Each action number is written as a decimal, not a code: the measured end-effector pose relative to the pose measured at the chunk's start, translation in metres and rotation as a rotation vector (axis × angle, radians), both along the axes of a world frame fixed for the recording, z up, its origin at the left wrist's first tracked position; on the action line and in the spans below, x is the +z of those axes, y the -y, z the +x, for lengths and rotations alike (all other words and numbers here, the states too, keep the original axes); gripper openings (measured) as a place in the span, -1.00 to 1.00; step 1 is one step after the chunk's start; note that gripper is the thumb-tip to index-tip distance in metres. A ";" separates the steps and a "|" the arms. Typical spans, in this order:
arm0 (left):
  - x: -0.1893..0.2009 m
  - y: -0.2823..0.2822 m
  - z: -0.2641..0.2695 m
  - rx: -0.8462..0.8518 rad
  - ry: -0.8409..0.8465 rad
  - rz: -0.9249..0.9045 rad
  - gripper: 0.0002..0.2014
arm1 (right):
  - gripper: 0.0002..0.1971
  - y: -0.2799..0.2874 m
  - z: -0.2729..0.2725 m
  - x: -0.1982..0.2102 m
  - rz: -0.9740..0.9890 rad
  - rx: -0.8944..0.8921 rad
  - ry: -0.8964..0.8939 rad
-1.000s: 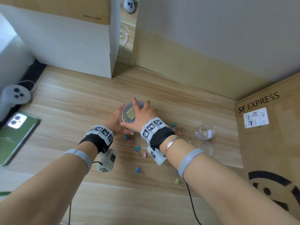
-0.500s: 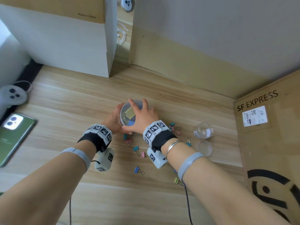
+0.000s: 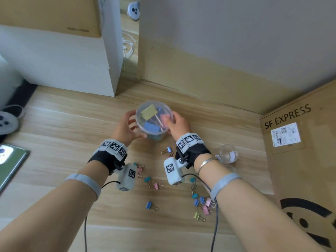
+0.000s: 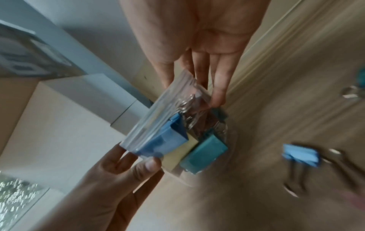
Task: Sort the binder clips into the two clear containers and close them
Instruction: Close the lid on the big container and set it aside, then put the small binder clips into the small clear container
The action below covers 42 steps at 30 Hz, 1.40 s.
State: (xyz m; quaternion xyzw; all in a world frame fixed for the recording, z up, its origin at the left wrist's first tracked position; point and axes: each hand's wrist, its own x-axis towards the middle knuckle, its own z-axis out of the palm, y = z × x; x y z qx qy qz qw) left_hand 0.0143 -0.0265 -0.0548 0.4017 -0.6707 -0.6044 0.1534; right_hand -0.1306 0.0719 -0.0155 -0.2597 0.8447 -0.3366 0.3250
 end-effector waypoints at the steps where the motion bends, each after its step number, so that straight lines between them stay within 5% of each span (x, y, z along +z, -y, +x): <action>1: 0.003 0.008 -0.010 0.008 0.009 -0.017 -0.09 | -0.69 0.007 -0.008 0.002 -0.029 -0.024 0.018; 14: -0.010 0.081 -0.092 -0.055 0.140 -0.053 -0.18 | -0.63 0.073 -0.073 -0.021 0.009 -0.067 0.055; 21: -0.026 0.065 -0.084 -0.071 0.225 -0.059 -0.25 | -0.52 0.045 -0.078 -0.018 0.103 0.016 0.010; 25: -0.035 0.036 -0.079 -0.058 0.428 -0.098 -0.41 | -0.68 -0.014 -0.090 -0.016 0.229 0.024 -0.179; 31: -0.034 -0.035 -0.084 -0.439 0.520 -0.239 -0.62 | -0.61 -0.079 -0.072 -0.036 0.554 0.264 -0.215; 38: -0.030 -0.091 -0.082 -0.696 0.544 -0.317 -0.49 | -0.67 -0.109 -0.037 -0.034 0.527 0.311 -0.129; 42: -0.026 -0.110 -0.076 -0.788 0.586 -0.440 -0.34 | -0.67 -0.128 -0.059 -0.014 0.446 0.117 -0.434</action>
